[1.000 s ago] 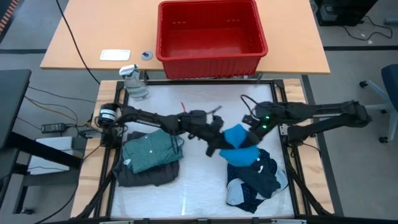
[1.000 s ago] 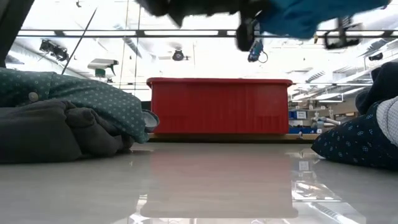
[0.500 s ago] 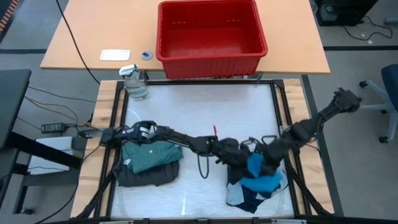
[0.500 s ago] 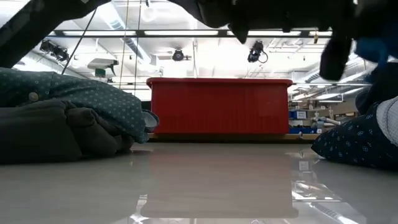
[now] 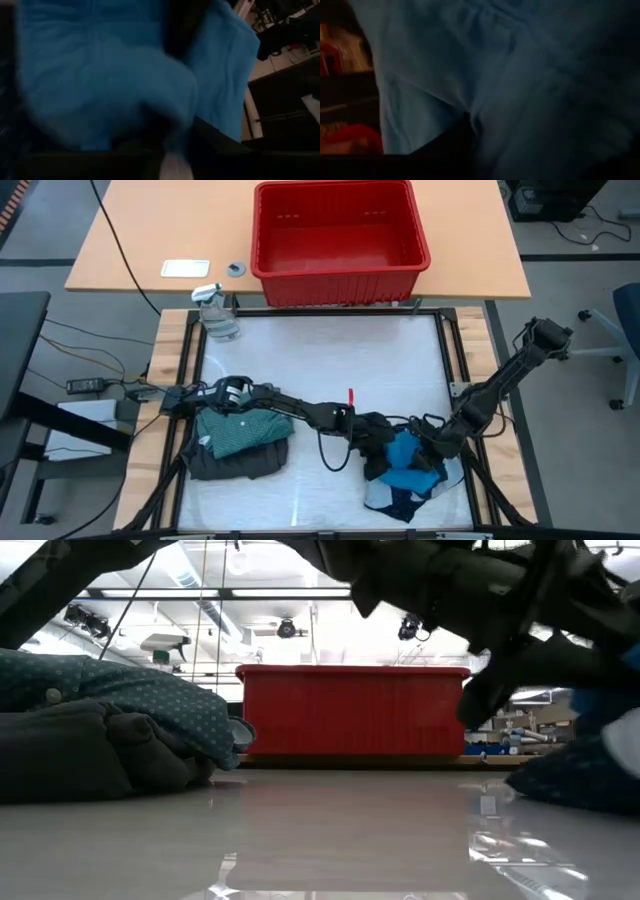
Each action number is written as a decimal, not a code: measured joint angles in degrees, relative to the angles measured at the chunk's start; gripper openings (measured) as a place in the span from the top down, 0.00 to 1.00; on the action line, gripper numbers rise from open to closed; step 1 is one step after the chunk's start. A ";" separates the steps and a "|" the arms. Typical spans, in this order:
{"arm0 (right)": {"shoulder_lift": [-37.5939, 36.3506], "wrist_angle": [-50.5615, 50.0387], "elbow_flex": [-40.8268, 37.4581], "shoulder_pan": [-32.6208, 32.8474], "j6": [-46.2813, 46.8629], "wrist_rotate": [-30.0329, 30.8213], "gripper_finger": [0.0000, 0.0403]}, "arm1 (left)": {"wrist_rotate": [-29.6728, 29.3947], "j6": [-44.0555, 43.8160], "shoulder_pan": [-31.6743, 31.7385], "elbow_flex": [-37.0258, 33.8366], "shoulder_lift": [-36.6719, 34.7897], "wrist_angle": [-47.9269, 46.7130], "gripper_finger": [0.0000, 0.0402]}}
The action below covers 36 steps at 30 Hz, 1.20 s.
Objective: Fold Laundry from Bin
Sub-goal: Stack the blue short on top of the blue short on the table, then adjust the red organizer bin on the table
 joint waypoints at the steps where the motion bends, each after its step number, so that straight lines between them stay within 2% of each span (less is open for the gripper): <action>1: -0.77 -1.02 0.71 0.04 0.04 -1.20 0.56 | 0.74 -0.05 0.24 0.00 -0.53 -0.58 0.79; 4: -3.43 -6.64 3.86 0.43 -0.16 -4.92 0.51 | 2.34 0.04 0.92 1.34 -1.65 -0.60 0.67; 7: -5.91 -12.93 7.77 1.12 -1.77 -6.03 0.50 | 2.30 1.85 1.73 2.74 -2.54 -2.57 0.56; 12: -8.77 -21.20 14.02 2.69 -2.71 -2.26 0.50 | 3.09 3.69 3.93 5.49 -2.56 -9.17 0.45; 19: -9.44 -35.61 19.30 4.26 -0.98 0.57 0.51 | 3.78 9.74 9.11 11.72 -5.06 -20.72 0.43; 25: -10.27 -44.32 20.52 5.76 -1.40 0.45 0.51 | -0.59 16.23 15.68 18.01 -9.50 -33.14 0.43; 28: -11.63 -46.84 21.85 5.78 -3.03 5.76 0.51 | -4.49 18.83 19.79 18.75 -12.27 -36.18 0.43; 32: -14.51 -50.55 23.82 3.55 -8.15 18.83 0.51 | -8.61 23.98 26.54 18.60 -15.19 -39.70 0.43; 36: -17.87 -50.45 25.68 -3.12 -23.19 33.44 0.51 | -10.96 30.15 33.48 18.40 -15.22 -45.47 0.43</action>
